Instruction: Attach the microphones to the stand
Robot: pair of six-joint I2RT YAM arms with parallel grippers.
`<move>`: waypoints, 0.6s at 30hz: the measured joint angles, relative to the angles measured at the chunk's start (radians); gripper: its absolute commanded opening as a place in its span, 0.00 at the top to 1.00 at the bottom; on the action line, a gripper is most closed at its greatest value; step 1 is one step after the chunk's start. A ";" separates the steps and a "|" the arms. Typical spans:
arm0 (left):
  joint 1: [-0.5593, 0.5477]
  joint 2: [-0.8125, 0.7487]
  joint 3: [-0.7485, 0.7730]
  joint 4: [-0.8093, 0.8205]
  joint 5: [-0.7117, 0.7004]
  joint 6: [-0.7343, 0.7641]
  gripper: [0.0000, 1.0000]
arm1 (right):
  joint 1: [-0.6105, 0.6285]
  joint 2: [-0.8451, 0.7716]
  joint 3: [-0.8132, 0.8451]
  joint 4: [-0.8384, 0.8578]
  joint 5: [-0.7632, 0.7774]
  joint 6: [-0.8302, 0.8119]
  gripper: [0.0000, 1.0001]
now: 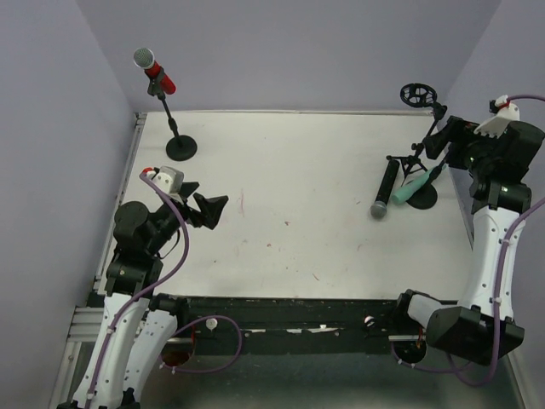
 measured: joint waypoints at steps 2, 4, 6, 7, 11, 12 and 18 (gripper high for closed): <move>0.000 -0.003 0.000 0.000 0.000 0.001 0.02 | -0.018 -0.014 -0.019 0.009 0.040 0.015 0.07; 0.000 -0.005 0.000 0.000 0.000 0.001 0.01 | -0.026 -0.024 -0.039 0.023 0.084 0.022 0.07; 0.000 -0.004 0.000 0.000 0.001 0.001 0.02 | -0.035 -0.040 -0.069 0.041 0.118 0.024 0.08; 0.000 -0.005 -0.002 0.001 0.002 0.001 0.02 | -0.037 -0.045 -0.087 0.050 0.129 0.024 0.08; 0.000 -0.005 -0.008 0.001 0.002 0.001 0.02 | -0.038 -0.052 -0.147 0.076 0.141 0.019 0.07; 0.000 -0.005 -0.009 0.001 0.003 0.001 0.01 | -0.039 -0.051 -0.157 0.080 0.145 0.016 0.07; 0.000 -0.006 -0.011 0.000 0.003 0.002 0.01 | -0.043 -0.050 -0.203 0.146 0.164 0.005 0.09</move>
